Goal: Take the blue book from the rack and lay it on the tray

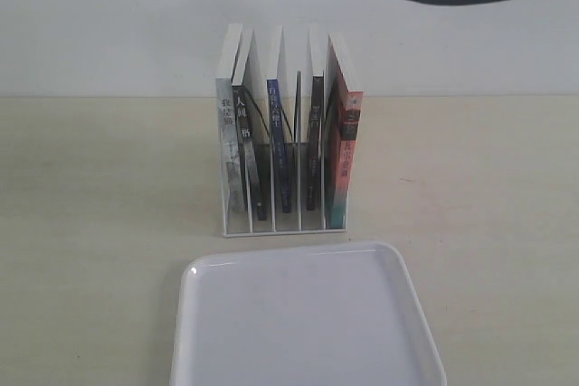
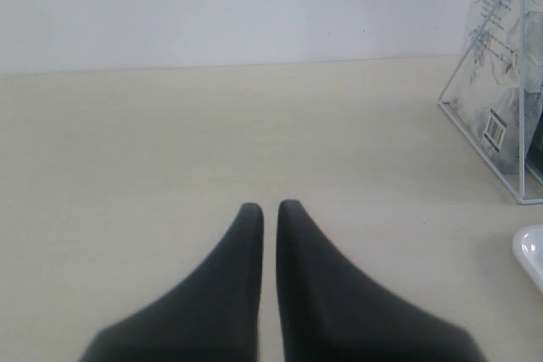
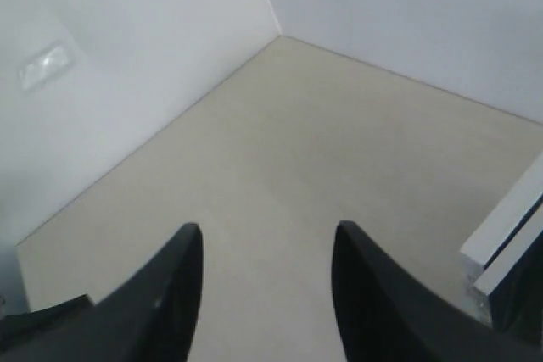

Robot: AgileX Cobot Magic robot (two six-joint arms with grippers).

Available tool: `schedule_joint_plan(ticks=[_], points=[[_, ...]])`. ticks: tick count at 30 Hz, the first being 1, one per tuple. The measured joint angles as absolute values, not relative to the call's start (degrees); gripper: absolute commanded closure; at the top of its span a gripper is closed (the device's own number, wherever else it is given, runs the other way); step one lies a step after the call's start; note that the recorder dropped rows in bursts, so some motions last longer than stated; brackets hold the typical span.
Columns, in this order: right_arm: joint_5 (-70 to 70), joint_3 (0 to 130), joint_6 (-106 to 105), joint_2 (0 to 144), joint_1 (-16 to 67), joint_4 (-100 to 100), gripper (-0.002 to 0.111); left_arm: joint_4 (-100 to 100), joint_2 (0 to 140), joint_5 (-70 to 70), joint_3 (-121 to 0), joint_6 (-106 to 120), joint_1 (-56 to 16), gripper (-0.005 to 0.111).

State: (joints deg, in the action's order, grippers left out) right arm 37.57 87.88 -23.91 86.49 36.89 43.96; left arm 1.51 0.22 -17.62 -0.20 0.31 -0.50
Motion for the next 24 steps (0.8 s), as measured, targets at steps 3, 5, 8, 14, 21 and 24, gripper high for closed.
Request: schedule_joint_plan(ticks=[3, 5, 8, 14, 21, 24], points=[[32.8, 87.9, -17.2, 86.5, 39.8, 34.8, 0.062, 1.5, 0.2, -17.6, -0.2, 0.3, -0.5, 0.102], [30.9, 87.9, -14.0, 86.5, 40.9, 30.1, 0.062, 1.5, 0.2, -17.6, -0.2, 0.3, -0.5, 0.102], [30.9, 88.0, -11.7, 87.2, 41.7, 26.1, 0.062, 1.5, 0.2, -17.6, -0.2, 0.3, -0.5, 0.102], [35.6, 91.2, -4.8, 90.7, 41.7, 15.6, 0.062, 1.5, 0.2, -17.6, -0.2, 0.3, -0.5, 0.102], [39.0, 94.1, 15.7, 96.3, 41.8, -7.4, 0.065, 1.5, 0.2, -17.6, -0.2, 0.3, -0.5, 0.102], [40.5, 94.1, 20.2, 99.0, 41.8, -12.9, 0.082, 1.5, 0.2, -17.6, -0.2, 0.3, -0.5, 0.102]])
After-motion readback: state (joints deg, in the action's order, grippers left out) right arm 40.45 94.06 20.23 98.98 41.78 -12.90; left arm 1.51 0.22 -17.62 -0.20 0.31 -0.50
